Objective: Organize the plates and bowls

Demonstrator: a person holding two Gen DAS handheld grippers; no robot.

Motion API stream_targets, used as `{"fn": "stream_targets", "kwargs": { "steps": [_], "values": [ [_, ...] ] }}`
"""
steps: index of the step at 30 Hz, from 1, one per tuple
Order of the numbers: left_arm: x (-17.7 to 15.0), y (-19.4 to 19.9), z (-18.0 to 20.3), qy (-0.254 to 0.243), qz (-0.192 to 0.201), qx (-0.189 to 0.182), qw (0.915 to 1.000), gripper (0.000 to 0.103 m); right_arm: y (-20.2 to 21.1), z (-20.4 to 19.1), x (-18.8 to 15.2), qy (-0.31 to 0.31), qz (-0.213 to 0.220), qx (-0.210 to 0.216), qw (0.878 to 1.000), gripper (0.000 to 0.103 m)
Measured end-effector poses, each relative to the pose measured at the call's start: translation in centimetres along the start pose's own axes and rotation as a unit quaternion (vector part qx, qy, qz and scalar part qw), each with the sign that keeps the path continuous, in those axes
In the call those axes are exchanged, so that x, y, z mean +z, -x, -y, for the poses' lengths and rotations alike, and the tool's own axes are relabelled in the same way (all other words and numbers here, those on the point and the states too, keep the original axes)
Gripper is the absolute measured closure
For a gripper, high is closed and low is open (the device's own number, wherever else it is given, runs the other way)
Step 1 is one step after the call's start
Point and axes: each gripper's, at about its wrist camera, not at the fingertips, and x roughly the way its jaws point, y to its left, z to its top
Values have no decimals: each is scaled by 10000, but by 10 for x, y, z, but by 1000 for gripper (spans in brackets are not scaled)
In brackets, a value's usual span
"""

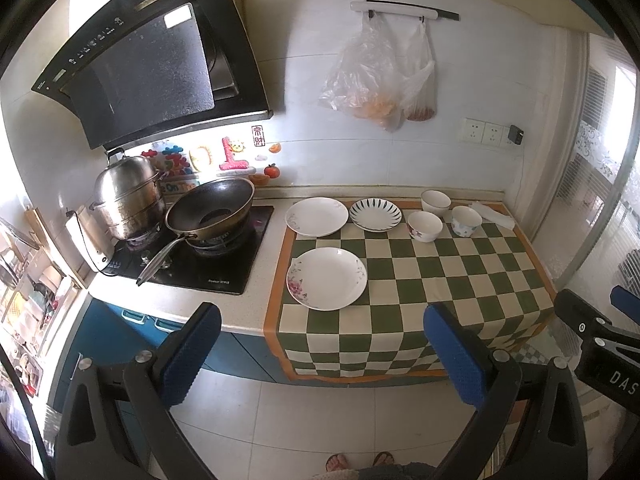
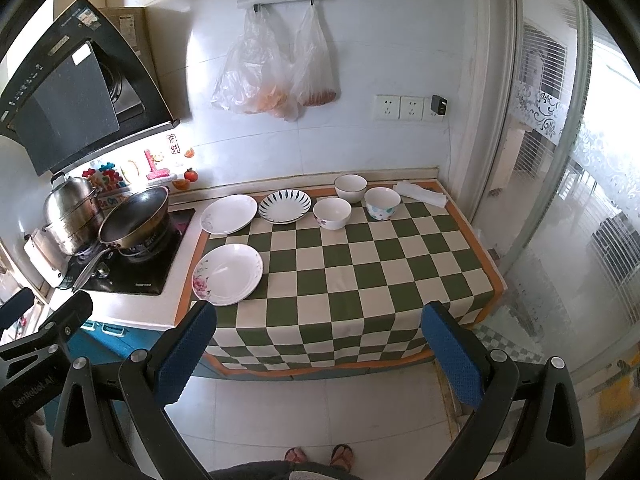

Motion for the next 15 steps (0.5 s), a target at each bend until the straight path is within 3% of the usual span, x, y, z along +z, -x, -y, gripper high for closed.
{"fn": "stream_targets", "kwargs": {
  "steps": [15],
  "values": [
    [-3,-17,-11,13,-67,-53,10000,0,-11,-8,-1,-82,-48,0,10000,0]
  ]
}}
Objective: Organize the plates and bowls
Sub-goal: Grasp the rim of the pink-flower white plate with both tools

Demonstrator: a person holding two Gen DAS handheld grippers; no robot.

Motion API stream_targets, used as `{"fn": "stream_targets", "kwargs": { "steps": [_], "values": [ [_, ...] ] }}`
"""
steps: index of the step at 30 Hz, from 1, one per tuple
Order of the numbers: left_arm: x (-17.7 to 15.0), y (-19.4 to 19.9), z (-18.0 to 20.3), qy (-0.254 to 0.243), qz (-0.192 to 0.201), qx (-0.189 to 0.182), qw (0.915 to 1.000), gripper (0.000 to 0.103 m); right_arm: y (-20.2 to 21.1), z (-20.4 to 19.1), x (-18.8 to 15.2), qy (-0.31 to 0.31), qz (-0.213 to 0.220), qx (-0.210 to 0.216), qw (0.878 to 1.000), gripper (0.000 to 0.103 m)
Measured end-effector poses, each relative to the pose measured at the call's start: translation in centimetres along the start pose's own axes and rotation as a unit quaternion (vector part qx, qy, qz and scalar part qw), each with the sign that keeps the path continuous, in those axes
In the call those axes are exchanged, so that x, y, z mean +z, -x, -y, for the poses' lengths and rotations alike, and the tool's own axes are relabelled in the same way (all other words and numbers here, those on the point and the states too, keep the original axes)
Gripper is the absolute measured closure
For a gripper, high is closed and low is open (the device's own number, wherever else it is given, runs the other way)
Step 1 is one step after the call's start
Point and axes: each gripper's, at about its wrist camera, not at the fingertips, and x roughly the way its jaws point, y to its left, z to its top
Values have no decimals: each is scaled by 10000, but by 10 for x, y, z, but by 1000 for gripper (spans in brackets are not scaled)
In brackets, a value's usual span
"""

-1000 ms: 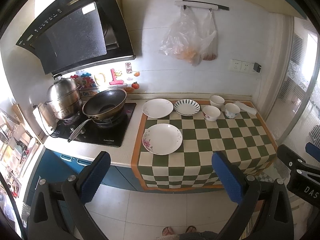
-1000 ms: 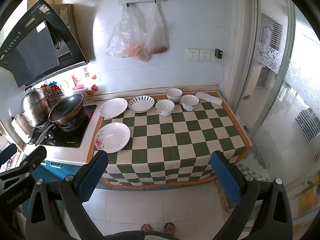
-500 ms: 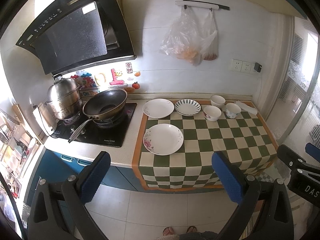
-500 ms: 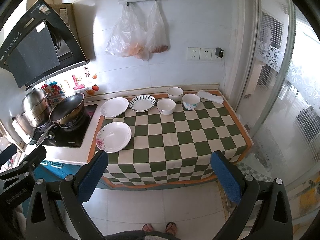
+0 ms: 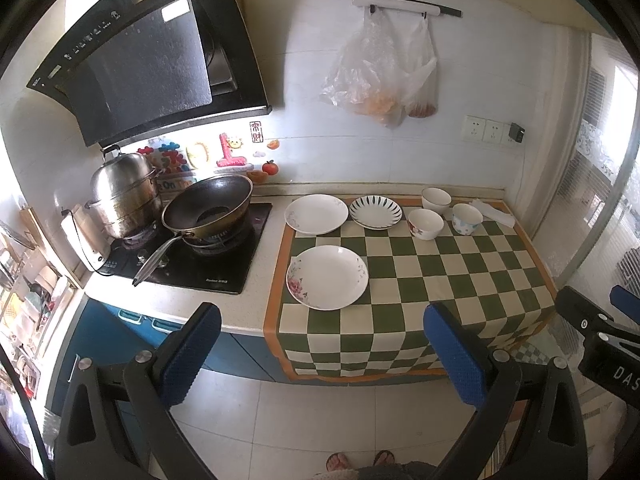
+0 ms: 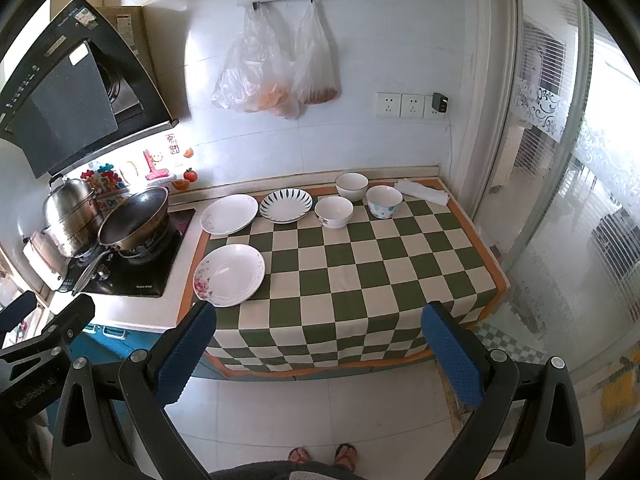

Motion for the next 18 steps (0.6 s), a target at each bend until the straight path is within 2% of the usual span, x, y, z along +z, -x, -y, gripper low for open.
{"fn": "stream_targets", "kwargs": {
  "steps": [3,6,9,11,15,18],
  "values": [
    [1,-18,-7,25,-19,5,10000,0,-14,-5,3,-105,-27,59,9999,0],
    [0,-49,-14,-55,-182,-24,9998,0,-44,-13,1,-88,-69,481,9988,0],
    [-2,-92,-25,-44,-429,102,9990,0,-84,-22,-2,-162,-458,786,9957,0],
    [-2,-122,-35,27,-628,207,9978,0,-119,-27,-3,-242,-771,916,9925,0],
    [1,-184,-53,240,-994,283,9944,0,-193,-37,1,-139,-1241,892,9882,0],
    [7,-238,-63,261,-1315,390,9902,0,-261,-46,9,-74,-1649,984,9814,0]
  ]
}}
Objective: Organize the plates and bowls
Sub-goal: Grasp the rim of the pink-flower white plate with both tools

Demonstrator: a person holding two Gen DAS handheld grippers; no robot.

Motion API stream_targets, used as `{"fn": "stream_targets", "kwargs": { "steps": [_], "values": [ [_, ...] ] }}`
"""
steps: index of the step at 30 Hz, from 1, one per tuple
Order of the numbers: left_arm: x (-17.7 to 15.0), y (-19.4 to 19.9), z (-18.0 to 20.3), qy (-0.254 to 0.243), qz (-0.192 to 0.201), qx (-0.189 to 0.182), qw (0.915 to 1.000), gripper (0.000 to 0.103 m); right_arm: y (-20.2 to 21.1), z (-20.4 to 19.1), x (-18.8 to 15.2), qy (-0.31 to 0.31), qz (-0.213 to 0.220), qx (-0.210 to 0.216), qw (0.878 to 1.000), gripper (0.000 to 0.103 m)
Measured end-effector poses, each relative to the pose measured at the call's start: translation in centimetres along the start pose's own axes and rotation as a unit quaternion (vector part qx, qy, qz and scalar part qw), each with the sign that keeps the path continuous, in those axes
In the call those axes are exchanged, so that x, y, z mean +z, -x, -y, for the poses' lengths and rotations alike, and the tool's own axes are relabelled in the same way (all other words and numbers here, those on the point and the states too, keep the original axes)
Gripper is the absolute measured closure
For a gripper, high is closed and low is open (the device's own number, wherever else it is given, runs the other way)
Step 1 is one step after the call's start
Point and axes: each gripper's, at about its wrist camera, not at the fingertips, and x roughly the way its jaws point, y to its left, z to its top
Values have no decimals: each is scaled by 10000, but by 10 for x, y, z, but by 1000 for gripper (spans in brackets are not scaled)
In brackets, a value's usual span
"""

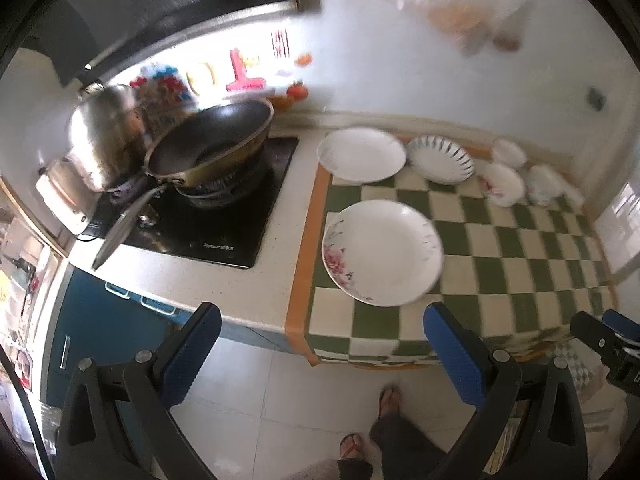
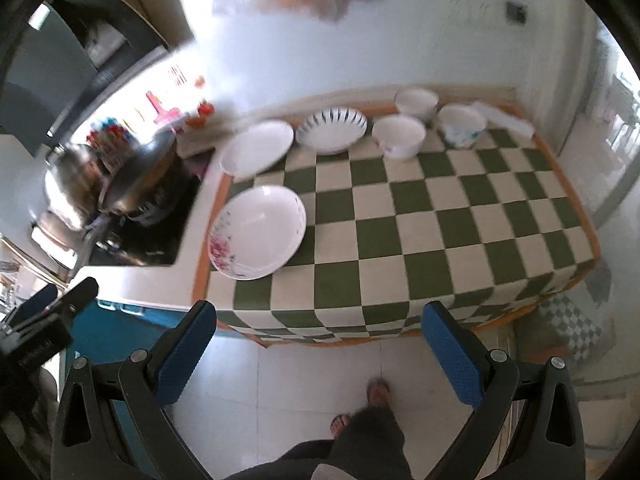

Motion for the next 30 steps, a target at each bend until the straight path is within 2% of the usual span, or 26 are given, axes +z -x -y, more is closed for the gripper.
{"fn": "stream_targets", "kwargs": {
  "steps": [4,9,14,18,20,22,24,26,27,28,29,30],
  "values": [
    [30,-66,0,-57,-369,177,9991,0,-86,9,42,42,-543,53,9985,0],
    [63,-151,0,44,-1086,44,9941,0,-190,20,94,9,-1308,456,9904,2],
    [77,-238,-2,189,-1950,-88,9806,0,-275,17,123,117,-2021,806,9760,7],
    [76,-276,-2,287,-2286,-151,9730,3,-325,10,134,168,-2484,1040,9629,19],
    [72,-290,-2,300,-2471,-181,9684,11,-346,9,137,171,-2668,1103,9573,24],
    [70,-298,-1,289,-2622,-276,9642,16,-361,8,137,87,-2872,1238,9498,34],
    [68,-304,0,287,-2697,-312,9620,26,-370,8,139,4,-2942,1428,9450,41],
    [66,-309,2,263,-2782,-438,9592,49,-373,5,139,-19,-2960,1503,9433,49],
    [66,-310,3,279,-2815,-546,9576,52,-377,4,139,-51,-2969,1567,9420,58],
    [67,-308,4,304,-2779,-681,9577,61,-379,3,139,-89,-2989,1602,9407,70],
    [69,-305,6,286,-2747,-735,9583,66,-380,1,138,-121,-2996,1626,9400,75],
    [70,-303,7,268,-2752,-713,9584,66,-384,1,137,-169,-3010,1615,9397,85]
  ]
}}
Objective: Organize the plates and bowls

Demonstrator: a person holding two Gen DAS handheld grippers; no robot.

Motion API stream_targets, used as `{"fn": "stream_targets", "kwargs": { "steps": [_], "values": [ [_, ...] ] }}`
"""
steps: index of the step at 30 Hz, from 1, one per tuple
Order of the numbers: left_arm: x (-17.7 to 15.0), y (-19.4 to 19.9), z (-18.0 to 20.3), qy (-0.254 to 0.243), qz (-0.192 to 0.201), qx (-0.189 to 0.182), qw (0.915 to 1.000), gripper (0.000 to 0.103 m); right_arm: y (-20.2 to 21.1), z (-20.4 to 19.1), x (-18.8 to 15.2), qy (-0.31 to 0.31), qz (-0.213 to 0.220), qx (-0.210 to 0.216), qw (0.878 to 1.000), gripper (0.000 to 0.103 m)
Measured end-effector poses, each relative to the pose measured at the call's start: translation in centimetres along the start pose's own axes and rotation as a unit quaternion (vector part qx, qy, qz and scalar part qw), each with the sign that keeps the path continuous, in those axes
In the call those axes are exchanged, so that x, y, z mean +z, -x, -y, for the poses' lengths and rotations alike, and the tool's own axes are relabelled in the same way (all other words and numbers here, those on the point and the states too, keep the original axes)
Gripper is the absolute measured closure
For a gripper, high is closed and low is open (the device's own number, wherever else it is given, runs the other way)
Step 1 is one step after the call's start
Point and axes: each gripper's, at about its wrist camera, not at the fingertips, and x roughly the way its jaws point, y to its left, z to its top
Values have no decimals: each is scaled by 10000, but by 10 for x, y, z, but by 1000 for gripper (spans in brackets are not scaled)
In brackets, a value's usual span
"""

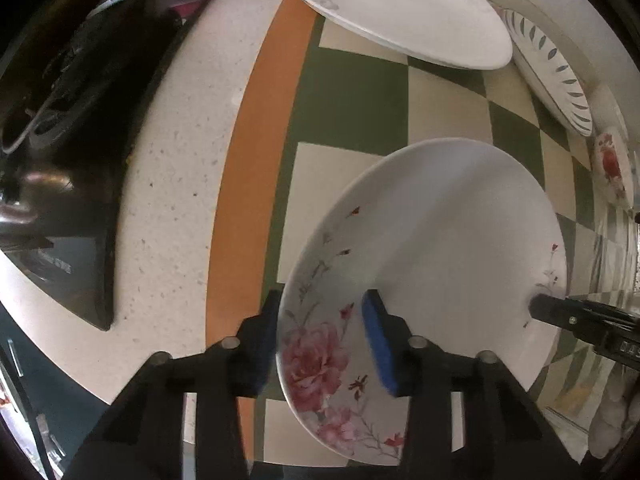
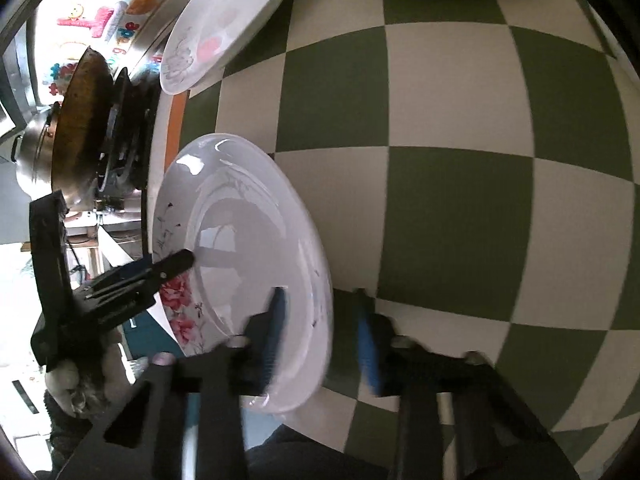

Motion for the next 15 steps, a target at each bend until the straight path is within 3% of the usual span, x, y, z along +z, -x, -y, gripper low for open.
{"fn": "stream_targets", "kwargs": {
  "steps": [3,15],
  "values": [
    [-2,8,0,48,28,-32,10000,69,5,0,-7,-24,114,-82,9999,92],
    [-3,36,44,-234,138,-25,9996,72,23,8,-18,39,279,-222,9994,91]
  ]
}}
